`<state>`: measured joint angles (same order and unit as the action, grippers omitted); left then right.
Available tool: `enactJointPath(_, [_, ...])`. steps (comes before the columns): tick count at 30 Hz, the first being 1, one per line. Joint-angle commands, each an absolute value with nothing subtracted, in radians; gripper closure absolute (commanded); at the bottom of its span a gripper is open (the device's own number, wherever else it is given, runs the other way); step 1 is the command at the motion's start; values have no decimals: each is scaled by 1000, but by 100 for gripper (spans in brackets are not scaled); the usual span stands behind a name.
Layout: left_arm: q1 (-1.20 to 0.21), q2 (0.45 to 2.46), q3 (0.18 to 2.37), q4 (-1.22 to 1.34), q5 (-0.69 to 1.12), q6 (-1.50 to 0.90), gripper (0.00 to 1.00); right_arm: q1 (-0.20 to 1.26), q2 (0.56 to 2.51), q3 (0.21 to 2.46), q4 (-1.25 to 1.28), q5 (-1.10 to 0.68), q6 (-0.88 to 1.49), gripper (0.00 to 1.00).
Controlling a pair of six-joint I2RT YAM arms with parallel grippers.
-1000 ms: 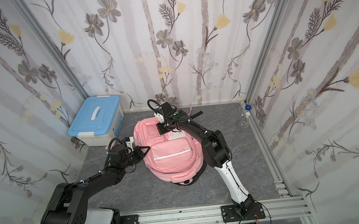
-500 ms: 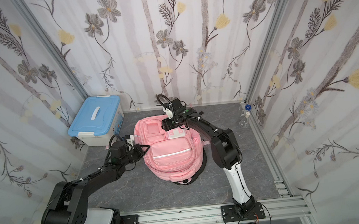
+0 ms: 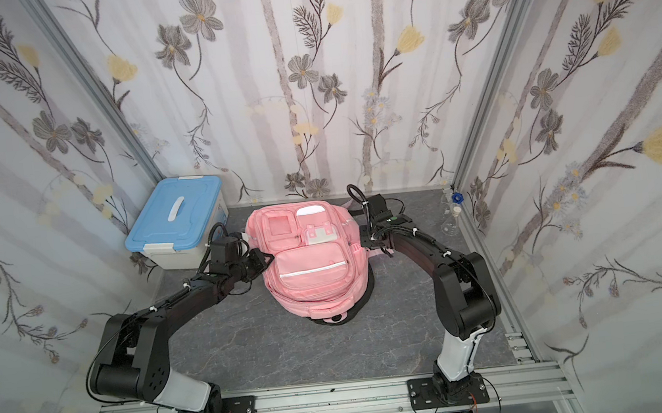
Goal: Zip up the backpack
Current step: Zip the zipper on the backpack, then adjust the backpack at the center of the board.
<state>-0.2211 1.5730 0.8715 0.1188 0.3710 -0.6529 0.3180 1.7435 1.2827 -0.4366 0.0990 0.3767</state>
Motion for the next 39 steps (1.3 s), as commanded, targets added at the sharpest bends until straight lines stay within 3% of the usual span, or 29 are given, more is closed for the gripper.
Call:
enactJointPath(1, [-216,1631,944,46,292,-599,89,285,1704,1178,-289,23,468,49])
enactJointPath(3, [-213,1657,961,30,280,-603,50,280,1701,1161,-281,3,464,49])
enactJointPath(4, [-214,1662,963,26,277,-609,16,280,1702,1161,-279,-17,459,48])
enactJointPath(5, [-216,1661,963,20,272,-618,1,281,1701,1162,-279,-28,458,48])
enactJointPath(6, [-219,1654,960,14,273,-629,0,281,1699,1162,-276,-42,457,48])
enactJointPath(16, [-382,1488,952,-255,155,-810,0,281,1714,1203,-266,-96,470,48])
enactJointPath(30, [-466,1518,855,-234,287,-988,2,299,1823,1229,-214,-172,505,51])
enactJointPath(33, [-465,1544,833,-180,299,-999,13,300,1841,1234,-203,-182,507,64])
enactJointPath(36, [-456,1562,833,-138,299,-983,42,302,1856,1230,-202,-185,511,86])
enactJointPath(39, [-434,1567,847,-138,287,-960,71,307,1837,1190,-197,-173,515,100])
